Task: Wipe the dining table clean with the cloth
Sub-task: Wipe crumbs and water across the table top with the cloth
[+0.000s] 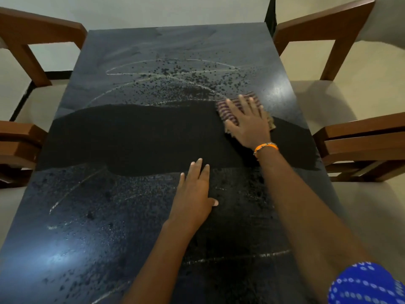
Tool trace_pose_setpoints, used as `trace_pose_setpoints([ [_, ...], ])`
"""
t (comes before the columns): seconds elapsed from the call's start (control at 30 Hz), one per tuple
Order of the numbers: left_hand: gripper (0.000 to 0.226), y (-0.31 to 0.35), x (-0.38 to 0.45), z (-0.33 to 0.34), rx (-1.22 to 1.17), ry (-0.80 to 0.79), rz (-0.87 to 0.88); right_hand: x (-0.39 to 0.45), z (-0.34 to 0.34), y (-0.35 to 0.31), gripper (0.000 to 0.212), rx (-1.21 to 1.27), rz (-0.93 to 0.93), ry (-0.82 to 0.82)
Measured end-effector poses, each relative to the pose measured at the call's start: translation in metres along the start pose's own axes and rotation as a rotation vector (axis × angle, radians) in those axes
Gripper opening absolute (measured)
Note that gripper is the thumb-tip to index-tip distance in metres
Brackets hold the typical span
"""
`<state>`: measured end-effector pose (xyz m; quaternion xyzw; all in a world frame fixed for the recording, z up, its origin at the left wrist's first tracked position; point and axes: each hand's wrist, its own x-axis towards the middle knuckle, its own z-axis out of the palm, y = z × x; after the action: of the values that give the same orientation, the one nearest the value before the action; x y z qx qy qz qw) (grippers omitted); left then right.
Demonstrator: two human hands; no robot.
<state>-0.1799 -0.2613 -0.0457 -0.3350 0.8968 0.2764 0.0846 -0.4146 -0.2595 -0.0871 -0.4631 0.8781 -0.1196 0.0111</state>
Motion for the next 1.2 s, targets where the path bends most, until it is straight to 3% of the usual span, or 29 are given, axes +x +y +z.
trace_pose_setpoints([
  [0.2, 0.092, 0.006, 0.003, 0.003, -0.105, -0.029, -0.061, -0.016, -0.019, 0.078, 0.057, -0.005, 0.282, 0.056],
  [0.67, 0.093, 0.007, 0.005, -0.001, -0.109, -0.026, -0.076, -0.131, -0.032, 0.074, 0.058, -0.058, 0.364, 0.083],
  [0.93, 0.079, -0.001, -0.011, 0.001, -0.137, 0.056, 0.001, -0.150, -0.023, 0.021, 0.062, -0.066, 0.402, 0.043],
  [1.2, 0.069, -0.057, -0.040, -0.031, -0.166, 0.157, -0.027, -0.129, 0.003, -0.093, 0.063, -0.032, 0.292, 0.003],
])
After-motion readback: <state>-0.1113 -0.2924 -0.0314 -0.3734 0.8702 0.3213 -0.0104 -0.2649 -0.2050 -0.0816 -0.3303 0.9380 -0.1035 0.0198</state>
